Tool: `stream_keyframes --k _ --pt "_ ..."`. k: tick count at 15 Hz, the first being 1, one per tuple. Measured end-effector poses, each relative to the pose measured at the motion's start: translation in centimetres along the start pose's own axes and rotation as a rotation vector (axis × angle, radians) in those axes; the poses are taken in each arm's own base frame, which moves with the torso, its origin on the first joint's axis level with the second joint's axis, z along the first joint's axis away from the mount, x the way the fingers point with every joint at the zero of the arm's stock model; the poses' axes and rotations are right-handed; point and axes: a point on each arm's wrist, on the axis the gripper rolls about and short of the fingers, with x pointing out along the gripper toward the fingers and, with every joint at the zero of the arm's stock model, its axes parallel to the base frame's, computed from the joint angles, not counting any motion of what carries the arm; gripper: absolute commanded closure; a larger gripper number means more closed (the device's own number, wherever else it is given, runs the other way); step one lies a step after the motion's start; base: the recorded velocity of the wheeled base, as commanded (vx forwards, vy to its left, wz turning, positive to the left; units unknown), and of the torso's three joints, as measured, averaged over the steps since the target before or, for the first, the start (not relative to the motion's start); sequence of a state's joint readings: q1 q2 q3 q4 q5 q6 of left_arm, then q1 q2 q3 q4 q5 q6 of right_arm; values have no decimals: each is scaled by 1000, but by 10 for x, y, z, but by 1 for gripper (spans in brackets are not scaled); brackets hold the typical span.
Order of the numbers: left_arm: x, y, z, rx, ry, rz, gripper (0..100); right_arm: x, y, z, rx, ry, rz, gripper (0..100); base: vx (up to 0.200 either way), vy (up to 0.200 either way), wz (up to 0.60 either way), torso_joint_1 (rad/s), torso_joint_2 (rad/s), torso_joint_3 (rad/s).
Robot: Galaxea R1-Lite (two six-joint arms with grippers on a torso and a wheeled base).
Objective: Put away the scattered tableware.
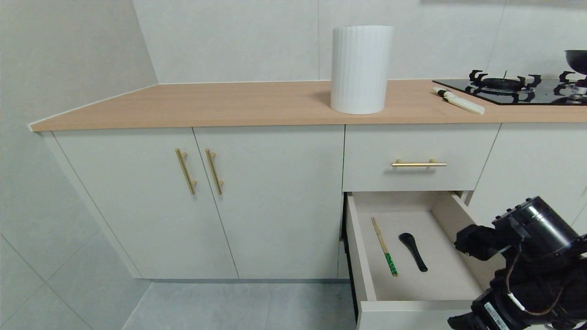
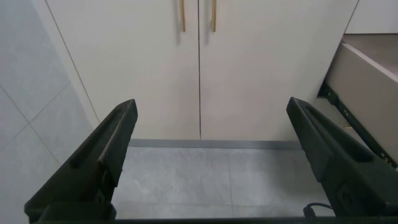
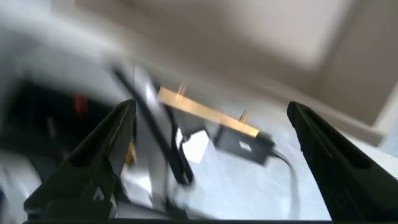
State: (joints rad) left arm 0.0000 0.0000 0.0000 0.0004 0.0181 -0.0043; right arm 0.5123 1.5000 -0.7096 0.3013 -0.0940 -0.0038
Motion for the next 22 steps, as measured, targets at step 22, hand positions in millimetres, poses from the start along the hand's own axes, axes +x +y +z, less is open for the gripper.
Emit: stream_keyframes --k 22 --pt "0 0 0 0 0 0 0 58 2 16 169 296 -97 0 0 0 0 0 0 0"
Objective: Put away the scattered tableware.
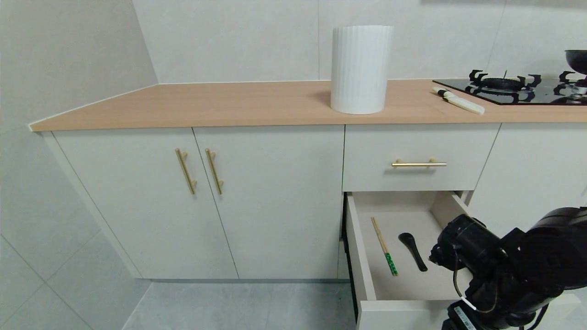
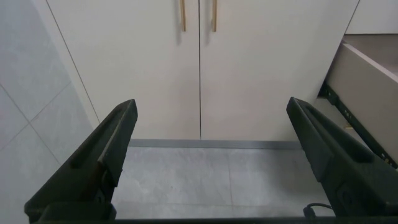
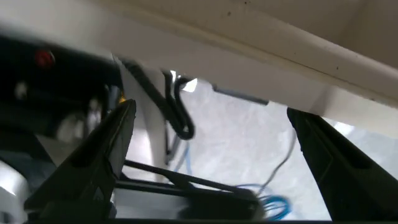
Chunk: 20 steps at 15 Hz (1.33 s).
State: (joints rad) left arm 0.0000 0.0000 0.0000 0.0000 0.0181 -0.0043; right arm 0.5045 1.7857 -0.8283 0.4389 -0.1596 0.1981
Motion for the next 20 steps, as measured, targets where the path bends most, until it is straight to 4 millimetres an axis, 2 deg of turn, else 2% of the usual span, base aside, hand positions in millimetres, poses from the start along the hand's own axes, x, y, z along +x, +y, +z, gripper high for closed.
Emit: stream_keyframes --k 4,10,20 --pt "0 0 0 0 0 0 0 2 -5 20 115 -39 -10 0 0 0 0 0 0 0" --pt "0 0 0 0 0 0 0 7 -9 32 156 -69 -7 0 0 0 0 0 0 0" --pt "0 0 0 0 0 0 0 19 -45 69 310 -284 -18 0 0 0 0 0 0 0"
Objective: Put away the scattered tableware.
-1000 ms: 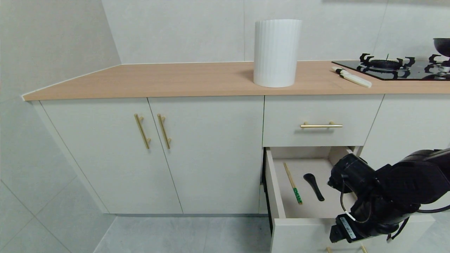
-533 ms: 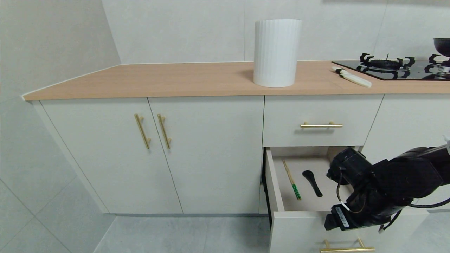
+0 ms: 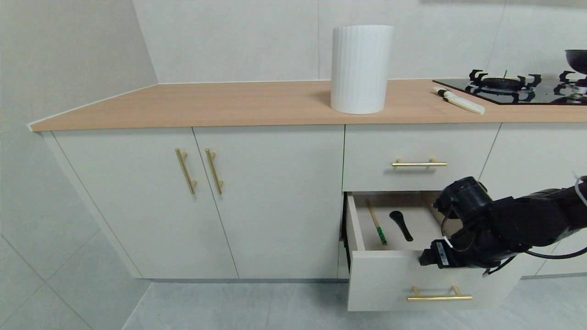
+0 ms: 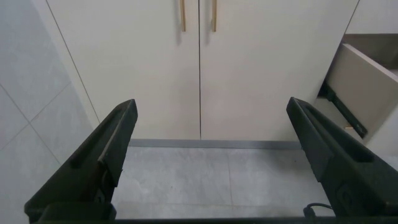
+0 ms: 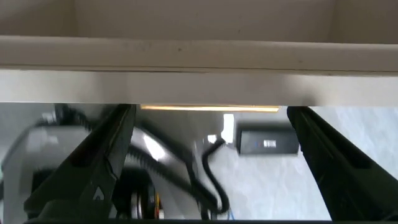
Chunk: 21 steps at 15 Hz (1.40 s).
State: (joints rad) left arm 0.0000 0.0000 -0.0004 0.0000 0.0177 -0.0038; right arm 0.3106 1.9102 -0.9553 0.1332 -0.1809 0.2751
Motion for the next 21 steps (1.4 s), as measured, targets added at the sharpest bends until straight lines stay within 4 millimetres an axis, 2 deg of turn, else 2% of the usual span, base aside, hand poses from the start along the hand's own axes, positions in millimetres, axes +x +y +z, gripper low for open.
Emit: stream_keyframes --k 6,12,17,21 --pt "0 0 0 0 0 0 0 27 1 11 30 -69 9 0 0 0 0 0 0 0" --pt "0 0 0 0 0 0 0 47 -3 31 7 -178 13 0 0 0 0 0 0 0" --pt "0 0 0 0 0 0 0 73 4 53 28 -314 37 0 0 0 0 0 0 0" --pt "0 0 0 0 0 0 0 95 7 63 13 -361 38 0 0 0 0 0 0 0"
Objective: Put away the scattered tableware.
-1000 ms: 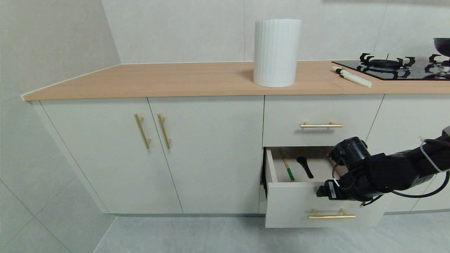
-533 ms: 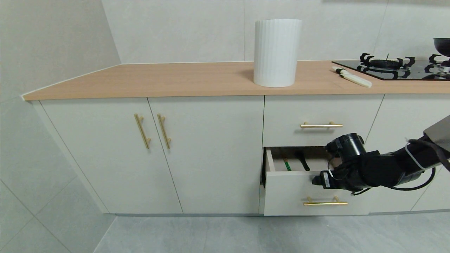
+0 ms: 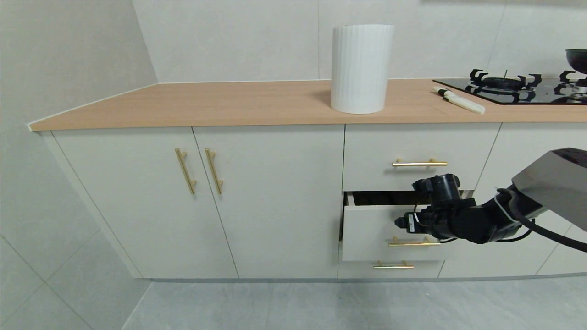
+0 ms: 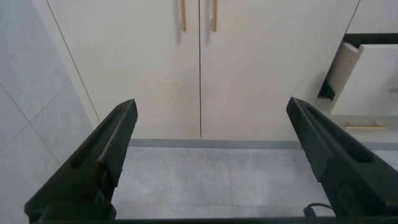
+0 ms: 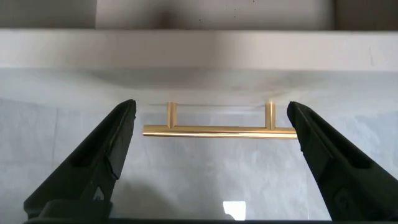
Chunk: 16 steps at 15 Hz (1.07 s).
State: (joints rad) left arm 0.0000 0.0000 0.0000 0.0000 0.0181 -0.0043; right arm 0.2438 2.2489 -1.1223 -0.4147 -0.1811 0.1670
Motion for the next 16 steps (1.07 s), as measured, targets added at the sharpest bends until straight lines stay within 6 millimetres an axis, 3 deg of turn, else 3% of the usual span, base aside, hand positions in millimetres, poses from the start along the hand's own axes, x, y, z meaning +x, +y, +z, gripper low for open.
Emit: stream_keyframes --k 6,16 --pt "0 0 0 0 0 0 0 36 1 -4 27 -115 -11 0 0 0 0 0 0 0" --pt "0 0 0 0 0 0 0 71 -12 -7 73 -200 -99 0 0 0 0 0 0 0"
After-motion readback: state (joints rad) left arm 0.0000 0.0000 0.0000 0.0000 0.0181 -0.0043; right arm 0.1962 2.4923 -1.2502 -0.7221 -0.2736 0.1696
